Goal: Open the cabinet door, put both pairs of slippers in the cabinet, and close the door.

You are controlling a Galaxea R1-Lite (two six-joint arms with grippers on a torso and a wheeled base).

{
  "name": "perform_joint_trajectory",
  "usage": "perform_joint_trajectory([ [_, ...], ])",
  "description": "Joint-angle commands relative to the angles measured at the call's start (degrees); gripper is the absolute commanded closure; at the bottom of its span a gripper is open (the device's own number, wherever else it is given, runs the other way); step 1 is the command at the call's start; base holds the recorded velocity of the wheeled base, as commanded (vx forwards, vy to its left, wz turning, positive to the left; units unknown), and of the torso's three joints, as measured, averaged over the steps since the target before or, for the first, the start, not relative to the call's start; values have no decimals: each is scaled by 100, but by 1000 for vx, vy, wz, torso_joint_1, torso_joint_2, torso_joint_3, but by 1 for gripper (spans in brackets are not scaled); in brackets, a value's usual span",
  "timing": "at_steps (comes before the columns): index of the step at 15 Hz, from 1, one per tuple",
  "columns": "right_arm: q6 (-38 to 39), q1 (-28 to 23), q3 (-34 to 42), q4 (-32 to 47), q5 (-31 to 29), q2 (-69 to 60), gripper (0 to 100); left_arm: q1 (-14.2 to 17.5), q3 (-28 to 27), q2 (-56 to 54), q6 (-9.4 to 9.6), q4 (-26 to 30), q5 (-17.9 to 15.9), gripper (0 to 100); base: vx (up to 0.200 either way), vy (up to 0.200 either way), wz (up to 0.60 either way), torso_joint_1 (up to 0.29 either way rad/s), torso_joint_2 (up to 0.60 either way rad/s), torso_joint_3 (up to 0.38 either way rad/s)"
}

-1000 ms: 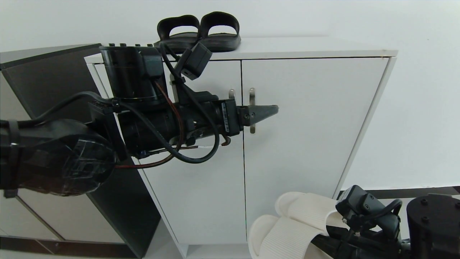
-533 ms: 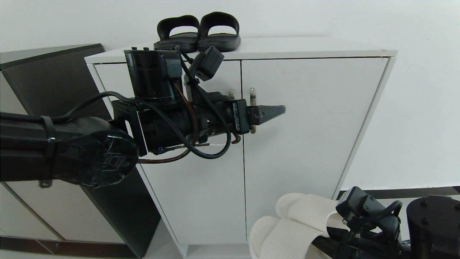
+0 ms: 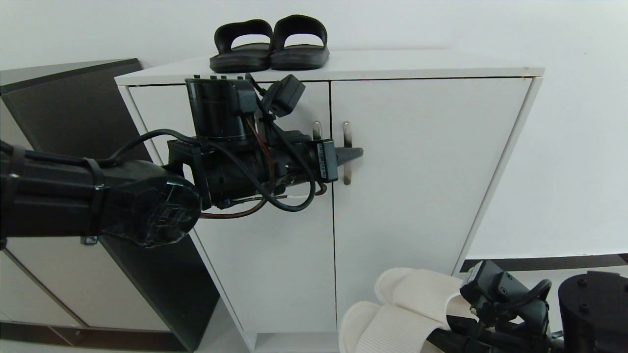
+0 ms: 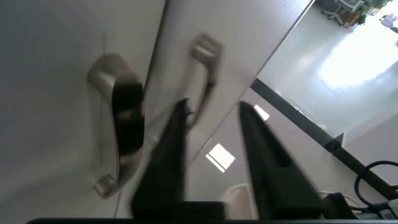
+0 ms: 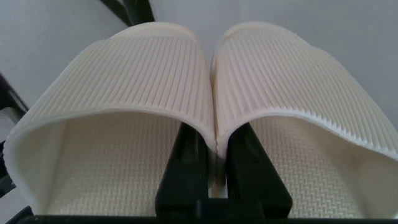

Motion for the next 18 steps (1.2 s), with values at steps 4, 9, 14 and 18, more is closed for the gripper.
perform_joint_trajectory([
  [4,-174,131,412,26,892,-570,100,-356,605,-773,-10,8,-23,100,0,0,0,0,0,0],
  [9,-244,140,465,140,927,-605,100,-655,1018,-1177,-2,-28,338,100,0,0,0,0,0,0],
  [14,-244,148,465,167,927,-613,100,-664,1546,-1898,-10,-28,346,100,0,0,0,0,0,0],
  [18,-244,148,465,167,927,-596,100,-602,1546,-1889,-10,-28,346,100,0,0,0,0,0,0],
])
